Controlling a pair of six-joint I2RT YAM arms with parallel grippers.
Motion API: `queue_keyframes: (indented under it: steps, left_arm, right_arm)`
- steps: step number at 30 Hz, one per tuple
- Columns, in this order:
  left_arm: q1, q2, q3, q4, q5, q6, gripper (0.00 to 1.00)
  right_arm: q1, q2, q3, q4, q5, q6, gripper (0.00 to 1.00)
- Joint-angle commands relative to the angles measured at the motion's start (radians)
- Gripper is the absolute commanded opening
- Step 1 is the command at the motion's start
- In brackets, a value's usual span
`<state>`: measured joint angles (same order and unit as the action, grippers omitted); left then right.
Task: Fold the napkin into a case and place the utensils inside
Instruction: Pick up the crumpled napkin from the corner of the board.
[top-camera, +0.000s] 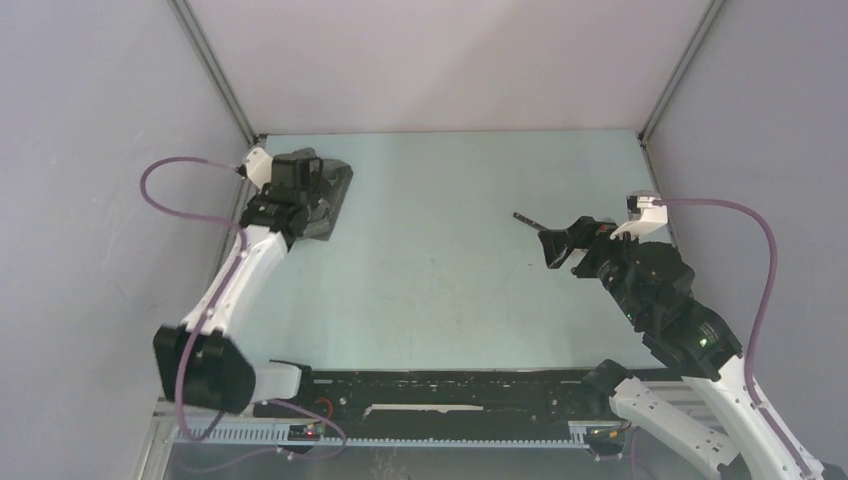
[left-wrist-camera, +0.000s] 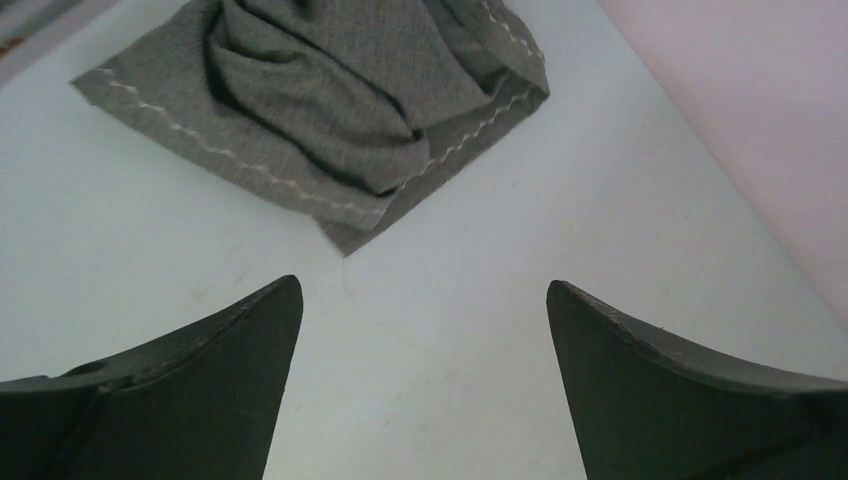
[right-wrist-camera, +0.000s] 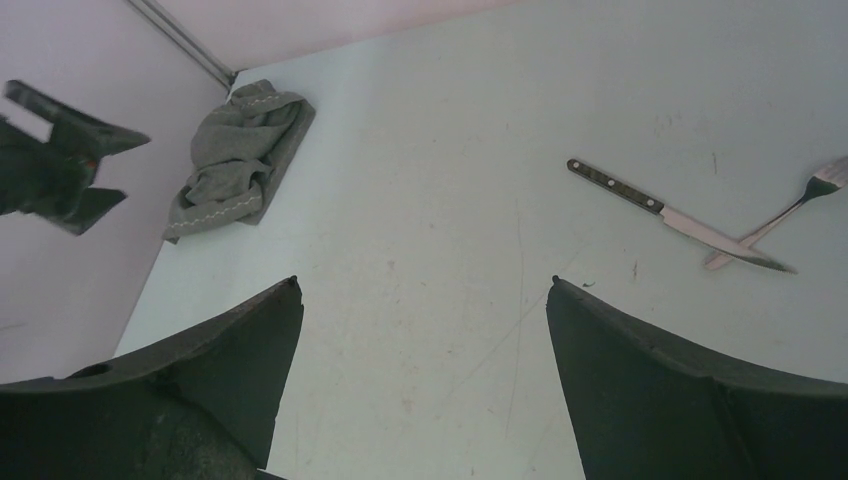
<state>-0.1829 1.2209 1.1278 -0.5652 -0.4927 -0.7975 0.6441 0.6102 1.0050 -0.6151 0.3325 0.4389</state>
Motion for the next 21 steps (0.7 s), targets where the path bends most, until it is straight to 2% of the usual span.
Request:
queue_keyframes:
  steps: [1,7,10,12,14,17,21]
  left_arm:
    - [0.04,0.238,0.091,0.228,-0.013,-0.26,0.98]
    - [0.082,0.569,0.35,0.236,-0.025,-0.524,0.93]
    - [0.112,0.708,0.46,0.212,-0.007,-0.65,0.94]
    - [0.128,0.795,0.551,0.177,-0.001,-0.683,0.92]
    - [0.143,0.891,0.684,0.074,-0.018,-0.681,0.83]
    - [0.163,1.027,0.881,-0.082,-0.005,-0.705,0.82]
    - [0.18,1.125,0.965,-0.096,0.064,-0.712,0.8]
  right_arm:
    - [0.009,-0.019,-0.027,0.067,0.019,0.039,1.0]
    - [0.009,-0.014,-0.064,0.091,0.027,0.041,1.0]
    - [0.009,-0.008,-0.079,0.088,0.035,0.041,1.0]
    - [0.009,-0.007,-0.086,0.088,0.041,0.041,1.0]
    - [0.008,-0.006,-0.094,0.09,0.044,0.042,1.0]
    - [0.009,-0.007,-0.105,0.1,0.048,0.04,1.0]
    - [0.007,-0.001,-0.119,0.119,0.047,0.038,1.0]
